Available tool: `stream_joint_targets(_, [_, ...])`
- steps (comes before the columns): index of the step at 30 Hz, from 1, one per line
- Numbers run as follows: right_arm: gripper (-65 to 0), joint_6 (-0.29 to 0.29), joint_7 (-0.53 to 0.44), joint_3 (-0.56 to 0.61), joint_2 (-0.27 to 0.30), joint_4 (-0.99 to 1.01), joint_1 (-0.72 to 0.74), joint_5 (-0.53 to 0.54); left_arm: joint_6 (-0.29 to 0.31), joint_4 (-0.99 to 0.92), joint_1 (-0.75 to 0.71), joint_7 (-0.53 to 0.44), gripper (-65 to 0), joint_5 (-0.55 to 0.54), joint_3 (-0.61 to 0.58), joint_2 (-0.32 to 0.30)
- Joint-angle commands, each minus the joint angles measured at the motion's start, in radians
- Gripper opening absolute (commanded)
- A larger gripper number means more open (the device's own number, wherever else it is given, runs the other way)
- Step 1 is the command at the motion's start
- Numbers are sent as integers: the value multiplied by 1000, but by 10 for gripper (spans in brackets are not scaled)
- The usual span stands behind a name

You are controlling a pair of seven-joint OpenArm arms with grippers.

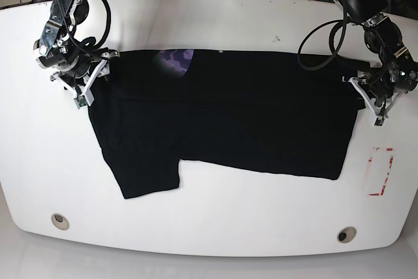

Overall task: Layout the t-shirt on the table in an organized manner, then fold the t-shirt properly
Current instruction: 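Hold the edge with both grippers and pull them apart to tension it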

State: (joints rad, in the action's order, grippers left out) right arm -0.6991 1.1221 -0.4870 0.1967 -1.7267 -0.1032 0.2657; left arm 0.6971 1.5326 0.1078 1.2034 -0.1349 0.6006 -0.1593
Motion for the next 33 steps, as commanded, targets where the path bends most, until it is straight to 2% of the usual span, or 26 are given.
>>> stream_joint_targets(1, [-308,1,-17,-3,13,-20,12,8,1,19,0,-13,-454,-9,0,-15])
stream_joint_targets(9, [-308,1,-17,-3,13,-20,12,8,1,13,-6,-13,-537,-9,0,-15])
stream_joint_targets(15, [-308,1,-17,-3,13,-20,12,8,1,12,-3,-17,-532,-7,2,-16])
stream_joint_targets(17, [-308,1,-17,-3,13,-20,12,10,1,12,-1,-18,-500,-7,5,-19])
stream_joint_targets(23, [-308,1,-17,-3,13,-19,12,10,1,7,39,-20,-308,-9,68,-35])
stream_joint_targets(25, [-308,1,-17,-3,11,-19,12,10,1,-14,48,-20,-264,-10,92,-38])
stream_joint_targets(29, [-308,1,-17,-3,11,-19,12,10,1,-88,79,-20,-257,-61,118,-44])
stream_joint_targets(33, [-308,1,-17,-3,11,-19,10,10,1,-175,89,-20,-257,-150,143,-93])
